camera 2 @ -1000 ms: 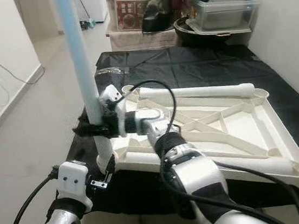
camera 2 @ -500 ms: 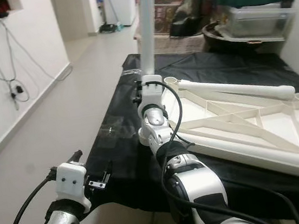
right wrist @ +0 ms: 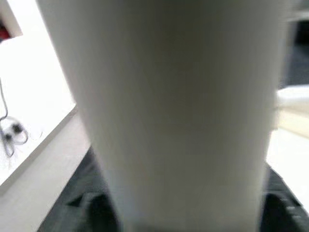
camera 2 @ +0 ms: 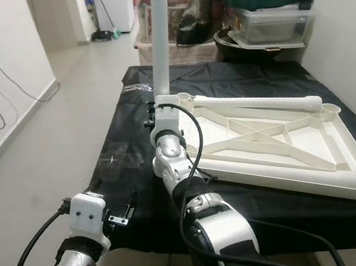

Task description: Building children table

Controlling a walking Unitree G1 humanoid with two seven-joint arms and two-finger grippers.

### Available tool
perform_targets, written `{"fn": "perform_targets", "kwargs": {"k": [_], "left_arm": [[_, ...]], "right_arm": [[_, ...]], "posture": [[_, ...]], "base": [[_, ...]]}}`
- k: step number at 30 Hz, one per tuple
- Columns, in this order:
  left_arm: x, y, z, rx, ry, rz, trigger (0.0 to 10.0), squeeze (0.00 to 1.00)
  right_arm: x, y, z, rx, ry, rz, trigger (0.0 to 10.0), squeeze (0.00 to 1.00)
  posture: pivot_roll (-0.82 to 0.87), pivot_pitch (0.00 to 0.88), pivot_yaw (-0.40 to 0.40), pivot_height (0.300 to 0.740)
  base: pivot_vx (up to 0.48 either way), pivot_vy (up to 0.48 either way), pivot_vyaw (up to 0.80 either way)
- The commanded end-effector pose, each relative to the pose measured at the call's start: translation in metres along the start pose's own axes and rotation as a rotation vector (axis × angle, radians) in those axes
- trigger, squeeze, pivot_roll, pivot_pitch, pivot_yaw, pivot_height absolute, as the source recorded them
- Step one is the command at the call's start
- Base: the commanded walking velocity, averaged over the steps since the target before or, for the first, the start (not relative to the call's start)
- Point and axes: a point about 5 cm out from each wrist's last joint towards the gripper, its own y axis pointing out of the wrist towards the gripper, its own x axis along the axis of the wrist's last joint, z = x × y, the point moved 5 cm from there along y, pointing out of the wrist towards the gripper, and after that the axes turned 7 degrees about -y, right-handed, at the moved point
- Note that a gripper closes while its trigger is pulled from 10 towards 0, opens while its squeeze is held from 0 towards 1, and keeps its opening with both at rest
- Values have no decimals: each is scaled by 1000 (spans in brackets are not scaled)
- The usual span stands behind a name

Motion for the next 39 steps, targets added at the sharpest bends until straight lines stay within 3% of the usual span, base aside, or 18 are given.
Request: {"fn": "perform_targets", "kwargs": {"k": [1, 10, 11, 15, 23, 29, 33, 39], "left_arm": [[-4, -1, -3, -11, -1, 14, 10000, 0], [-5, -2, -2, -10, 0, 17, 10000, 0], [-5, -2, -2, -10, -1, 18, 10000, 0], [-5, -2, -2, -9, -2, 18, 10000, 0], [-6, -2, -2, -10, -3, 22, 10000, 0], [-10, -3, 2, 16, -8, 41, 10000, 0], [-11, -2, 5, 33, -11, 46, 10000, 0], [-14, -2, 7, 42, -1, 67, 10000, 0]], "right_arm": [[-2, -1, -1, 7, 28, -3, 10000, 1000], [2, -7, -2, 84, 25, -83, 10000, 1000], [3, -10, -1, 129, 19, -109, 10000, 0], [2, -18, -1, 195, -17, -148, 10000, 0], [-28, -49, -21, 344, -91, -143, 10000, 0], [-47, -74, -35, 360, -118, -96, 10000, 0], [-52, -81, -35, 359, -120, -75, 10000, 0], [-57, -88, -33, 357, -115, -58, 10000, 0]], "posture": [[24, 0, -52, 740], [17, 0, -49, 740], [17, 0, -49, 740], [4, 0, -45, 740], [-2, 0, -45, 740], [-10, 0, -43, 740], [-17, 0, -39, 740], [-19, 0, -32, 740]], "base": [[0, 0, 0], [0, 0, 0], [0, 0, 0], [0, 0, 0], [0, 0, 0], [0, 0, 0], [0, 0, 0], [0, 0, -800]]}}
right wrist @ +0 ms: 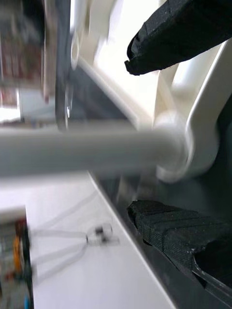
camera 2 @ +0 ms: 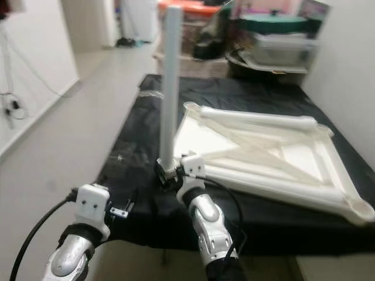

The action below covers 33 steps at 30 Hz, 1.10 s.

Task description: Building children table

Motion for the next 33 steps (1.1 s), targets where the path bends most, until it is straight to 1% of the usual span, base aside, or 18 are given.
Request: {"fn": "perform_targets", "kwargs": {"k": [1, 2, 5, 8, 11, 15, 19, 22, 25, 27, 33], "left_arm": [[-8, 0, -1, -1, 2, 37, 10000, 0], [-9, 0, 0, -1, 13, 44, 10000, 0], [-10, 0, 0, 1, 18, 46, 10000, 0], [-10, 0, 1, 6, 21, 47, 10000, 0], [-14, 0, 5, 25, 37, 65, 10000, 0], [-17, -2, 3, 10, 52, 80, 10000, 0], [-20, -2, 3, 8, 52, 90, 10000, 0], [-24, -3, 8, 32, 31, 107, 10000, 0], [-27, -3, 12, 53, 31, 112, 10000, 0], [-28, -3, 13, 55, 24, 117, 10000, 0], [-29, -5, 9, 29, 38, 122, 10000, 0]], "right_arm": [[-4, -2, 0, -3, 1, 23, 10000, 0], [-4, -3, 4, -6, -13, 16, 10000, 0], [-2, -3, 5, -9, -21, 9, 10000, 0], [-4, -4, 7, -7, -8, 28, 10000, 0], [-8, -5, 11, 1, -4, 50, 10000, 0], [-12, -6, 11, -5, 1, 69, 10000, 0], [-12, -6, 12, -9, -5, 68, 10000, 0], [-12, -5, 13, -10, -10, 60, 10000, 0], [-12, -5, 14, -11, -13, 60, 10000, 0], [-12, -5, 15, -11, -13, 59, 10000, 0], [-13, -4, 14, -24, -22, 64, 10000, 0]], "posture": [[-19, 0, -32, 740], [-21, 0, -31, 740], [-21, 0, -31, 740], [-35, 0, -32, 740], [-48, 0, -26, 740], [-52, 0, -15, 740], [-50, 0, -14, 740], [-49, 0, -11, 740], [-49, 0, -4, 740], [-51, 0, -3, 740], [-51, 0, 1, 740]], "base": [[0, 0, -800], [0, 0, 0], [0, 0, 0], [0, 0, 0], [0, 0, 0], [0, 0, 0], [0, 0, 0], [0, 0, 0], [0, 0, 0], [0, 0, 0], [0, -56, 0]]}}
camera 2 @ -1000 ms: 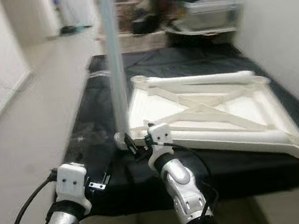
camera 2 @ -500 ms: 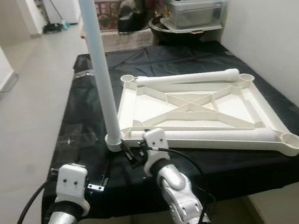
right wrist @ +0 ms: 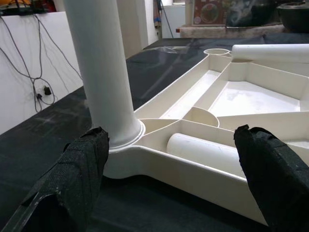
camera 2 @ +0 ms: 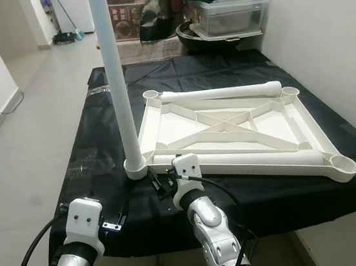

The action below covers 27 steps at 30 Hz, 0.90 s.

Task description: Building children table

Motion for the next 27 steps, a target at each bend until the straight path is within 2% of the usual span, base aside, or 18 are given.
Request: {"fn": "perform_targets", "kwargs": {"k": [1, 5, 27], "left_arm": [[-7, -2, -1, -9, 9, 26, 10000, 0], [-5, -2, -4, -36, 51, 18, 10000, 0], [-5, -2, -2, -44, 43, 19, 10000, 0]], "right_arm": [[-1, 1, 3, 2, -8, -2, 10000, 0], [-1, 2, 3, 1, -11, 0, 10000, 0], [1, 6, -1, -26, 5, -5, 10000, 0]], "posture": [[-51, 0, 1, 740], [-44, 0, 4, 740], [-18, 0, -2, 740]], "base": [[0, -334, 0], [0, -468, 0], [13, -449, 0]]}}
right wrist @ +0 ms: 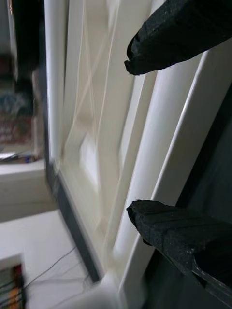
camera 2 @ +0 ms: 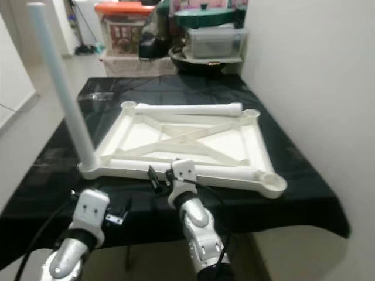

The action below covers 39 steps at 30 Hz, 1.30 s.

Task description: Building children table

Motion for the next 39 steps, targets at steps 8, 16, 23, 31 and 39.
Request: {"fn": "perform_targets", "kwargs": {"k": [8, 16, 23, 31, 39], "left_arm": [[-5, -1, 9, 36, -53, 23, 10000, 0], [-4, 0, 12, 58, -43, 17, 10000, 0], [-6, -2, 10, 53, -43, 25, 10000, 0], [-5, -9, 6, 58, -87, 35, 10000, 0], [-4, -23, -2, 42, -139, 44, 10000, 0]], "right_arm": [[10, 4, 4, 18, 13, -45, 10000, 0], [44, 32, -16, 17, 15, -100, 10000, 0], [71, 63, -28, 10, 11, -65, 10000, 0], [66, 83, -77, 19, 88, 230, 10000, 0], [58, 65, -102, 131, 129, 371, 10000, 0]], "posture": [[-14, 0, -4, 740], [-15, 0, -10, 740], [-12, 0, -15, 740], [2, 0, -19, 740], [19, 13, -13, 740]], "base": [[177, -240, 0], [0, 0, 0], [0, 0, 0], [0, 0, 0], [0, 0, 0]]}}
